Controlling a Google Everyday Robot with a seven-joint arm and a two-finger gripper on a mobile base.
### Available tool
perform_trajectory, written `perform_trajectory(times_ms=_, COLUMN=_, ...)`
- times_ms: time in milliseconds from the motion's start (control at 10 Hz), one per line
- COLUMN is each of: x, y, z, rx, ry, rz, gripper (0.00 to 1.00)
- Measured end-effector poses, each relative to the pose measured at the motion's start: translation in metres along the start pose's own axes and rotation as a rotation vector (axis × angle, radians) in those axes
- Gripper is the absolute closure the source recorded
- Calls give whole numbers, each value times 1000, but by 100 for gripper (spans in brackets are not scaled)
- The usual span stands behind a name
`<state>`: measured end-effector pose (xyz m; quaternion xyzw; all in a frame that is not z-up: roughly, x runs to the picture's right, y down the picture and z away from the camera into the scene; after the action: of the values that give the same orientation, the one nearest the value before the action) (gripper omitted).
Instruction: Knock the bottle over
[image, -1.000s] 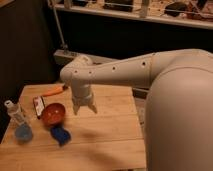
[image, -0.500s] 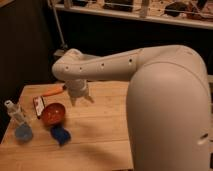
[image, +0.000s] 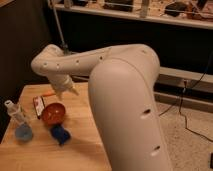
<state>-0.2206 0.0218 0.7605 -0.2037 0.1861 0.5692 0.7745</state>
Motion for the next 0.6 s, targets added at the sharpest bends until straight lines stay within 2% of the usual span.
perform_trajectory(times_ms=300, x=-27, y=55, z=11, rx=2, ry=-10, rz=-109, gripper=91)
perform_trajectory(times_ms=400, x=-30, y=66, z=13, rx=3, ry=-11, rz=-129, gripper=95)
perform_trajectory(times_ms=500, x=-38, y=91, z=18, rx=10, ry=-18, rz=-182, gripper=100)
perform_trajectory(times_ms=600, x=-41, y=106, z=21, rx=16, ry=-22, rz=-214, gripper=100)
